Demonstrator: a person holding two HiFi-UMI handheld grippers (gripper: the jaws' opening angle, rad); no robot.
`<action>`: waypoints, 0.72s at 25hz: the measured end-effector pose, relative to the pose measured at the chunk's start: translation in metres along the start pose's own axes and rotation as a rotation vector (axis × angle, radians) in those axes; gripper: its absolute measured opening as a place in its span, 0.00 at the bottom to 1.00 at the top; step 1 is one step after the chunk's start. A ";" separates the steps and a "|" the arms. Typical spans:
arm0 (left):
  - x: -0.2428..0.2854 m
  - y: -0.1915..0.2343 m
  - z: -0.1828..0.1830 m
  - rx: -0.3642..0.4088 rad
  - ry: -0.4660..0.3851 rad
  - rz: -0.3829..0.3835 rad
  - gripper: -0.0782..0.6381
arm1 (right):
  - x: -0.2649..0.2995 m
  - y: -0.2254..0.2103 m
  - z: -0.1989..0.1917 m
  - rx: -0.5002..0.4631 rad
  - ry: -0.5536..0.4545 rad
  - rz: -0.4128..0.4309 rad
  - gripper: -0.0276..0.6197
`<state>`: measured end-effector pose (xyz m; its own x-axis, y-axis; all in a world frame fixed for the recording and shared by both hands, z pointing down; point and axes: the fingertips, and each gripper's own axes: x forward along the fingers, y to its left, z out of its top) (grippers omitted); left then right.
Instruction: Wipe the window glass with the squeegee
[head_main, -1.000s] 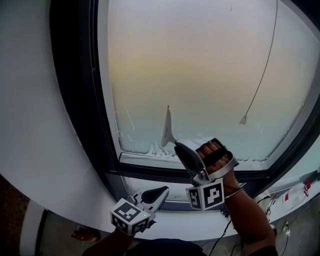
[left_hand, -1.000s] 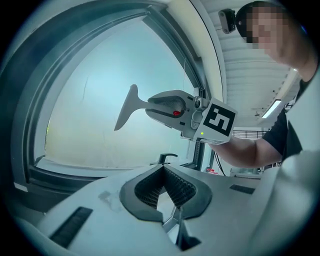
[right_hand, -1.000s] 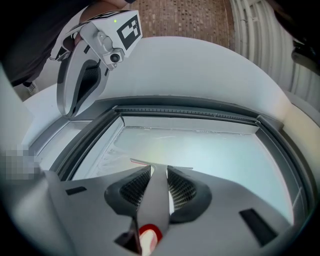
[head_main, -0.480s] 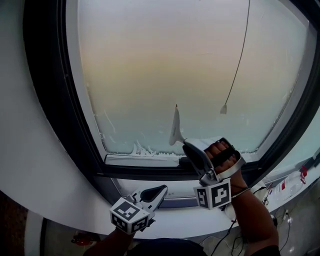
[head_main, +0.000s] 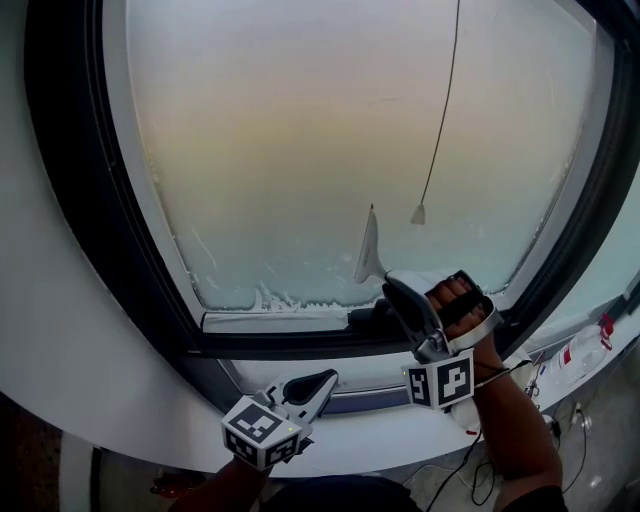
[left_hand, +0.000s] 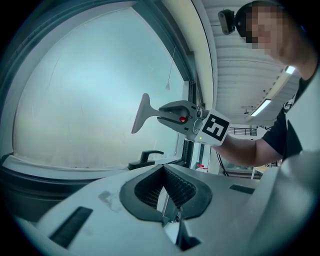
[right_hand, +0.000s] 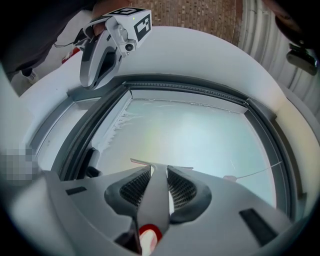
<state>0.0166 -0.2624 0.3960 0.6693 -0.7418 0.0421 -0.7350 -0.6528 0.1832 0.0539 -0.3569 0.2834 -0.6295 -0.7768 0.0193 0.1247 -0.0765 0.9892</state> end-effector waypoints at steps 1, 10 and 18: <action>-0.001 0.000 0.000 -0.002 -0.001 0.001 0.11 | 0.000 0.000 -0.001 -0.001 0.002 0.000 0.19; -0.014 0.006 -0.003 -0.024 -0.008 -0.012 0.11 | 0.001 0.002 -0.001 0.014 0.034 -0.004 0.19; -0.026 0.013 -0.007 -0.034 -0.003 -0.012 0.11 | -0.008 -0.022 0.026 0.361 0.016 -0.121 0.19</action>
<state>-0.0102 -0.2504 0.4042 0.6777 -0.7345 0.0363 -0.7228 -0.6562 0.2168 0.0361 -0.3324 0.2655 -0.6106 -0.7856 -0.0999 -0.2299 0.0551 0.9717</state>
